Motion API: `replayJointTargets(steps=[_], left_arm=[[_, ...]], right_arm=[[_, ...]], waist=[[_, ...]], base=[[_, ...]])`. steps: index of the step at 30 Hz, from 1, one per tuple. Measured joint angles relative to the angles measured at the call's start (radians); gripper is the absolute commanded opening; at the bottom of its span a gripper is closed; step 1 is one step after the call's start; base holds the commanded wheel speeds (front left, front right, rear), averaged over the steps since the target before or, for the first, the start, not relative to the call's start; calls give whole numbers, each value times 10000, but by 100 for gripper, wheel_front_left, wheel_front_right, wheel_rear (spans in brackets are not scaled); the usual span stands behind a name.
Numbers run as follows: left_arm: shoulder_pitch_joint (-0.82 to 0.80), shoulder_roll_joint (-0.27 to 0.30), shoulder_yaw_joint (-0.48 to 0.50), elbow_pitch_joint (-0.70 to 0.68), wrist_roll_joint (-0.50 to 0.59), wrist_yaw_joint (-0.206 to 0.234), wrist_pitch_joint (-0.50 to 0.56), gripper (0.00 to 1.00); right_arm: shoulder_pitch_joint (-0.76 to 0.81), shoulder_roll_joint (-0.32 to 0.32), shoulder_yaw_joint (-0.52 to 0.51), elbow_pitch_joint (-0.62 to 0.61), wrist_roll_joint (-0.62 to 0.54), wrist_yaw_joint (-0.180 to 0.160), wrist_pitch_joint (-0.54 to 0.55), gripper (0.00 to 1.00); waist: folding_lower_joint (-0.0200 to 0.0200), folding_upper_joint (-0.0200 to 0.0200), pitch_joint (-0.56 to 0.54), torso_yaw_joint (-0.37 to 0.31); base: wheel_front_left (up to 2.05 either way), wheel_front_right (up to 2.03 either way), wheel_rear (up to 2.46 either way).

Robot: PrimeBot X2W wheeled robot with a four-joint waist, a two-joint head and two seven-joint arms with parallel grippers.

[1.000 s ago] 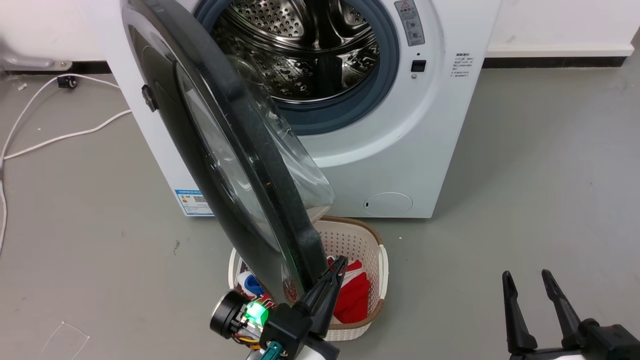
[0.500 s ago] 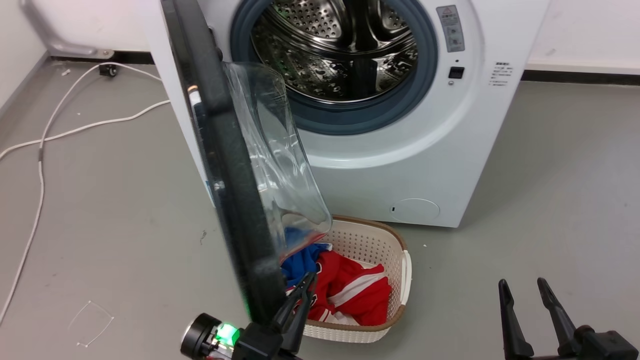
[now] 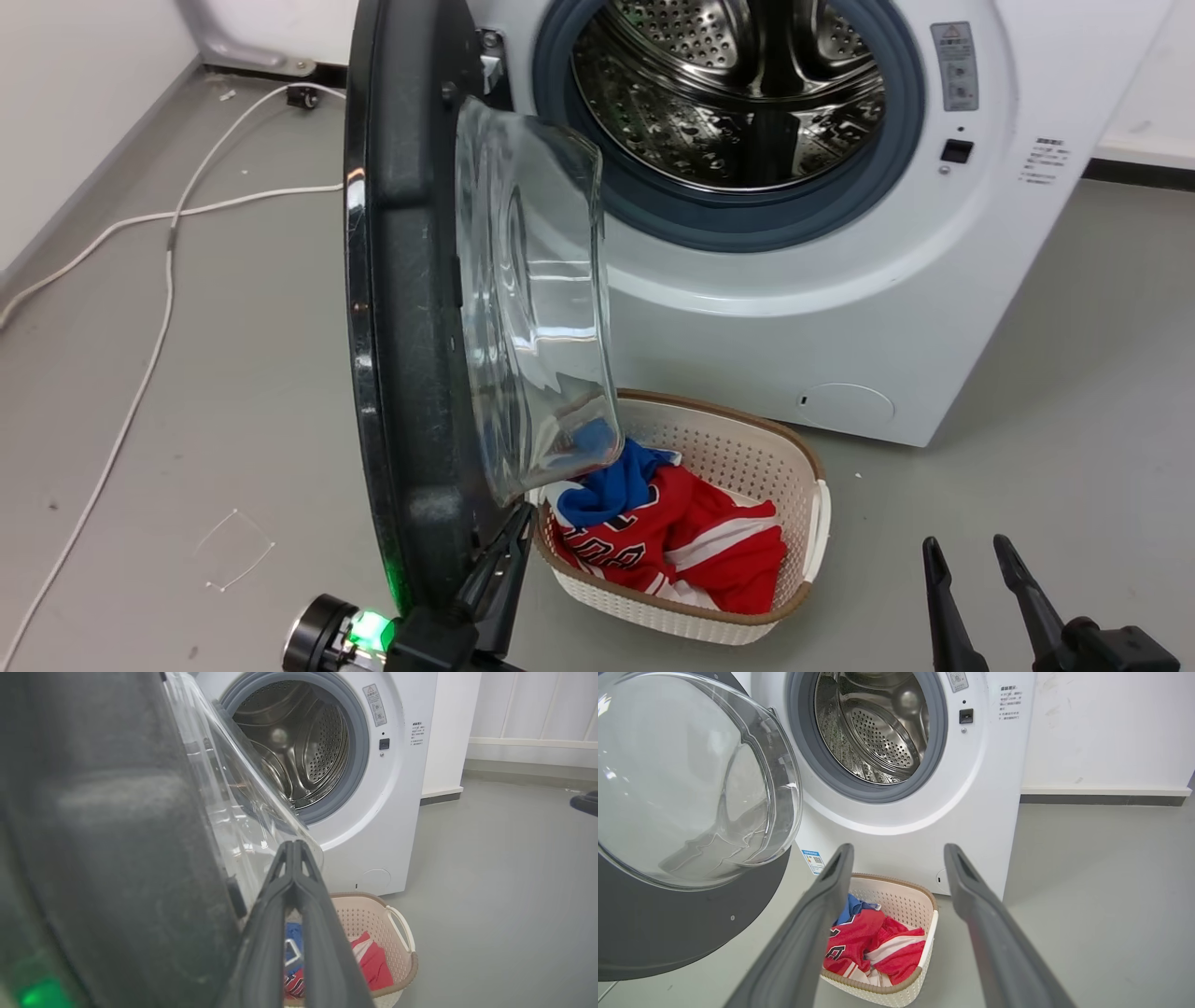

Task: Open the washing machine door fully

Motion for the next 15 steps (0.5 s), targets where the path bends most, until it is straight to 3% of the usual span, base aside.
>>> replayJointTargets(steps=[6, 15], left_arm=[[174, 29, 562, -136, -104, 272, 0, 0], [101, 395, 2481, -19, -600, 514, 2, 0]], right_arm=[[3, 0, -13, 71, 6, 0, 0, 100], [-105, -2, -84, 52, -107, 0, 0, 100]], waist=[[1, 0, 142, 344], [0, 0, 467, 574]], base=[[0, 0, 0], [0, 0, 0]])
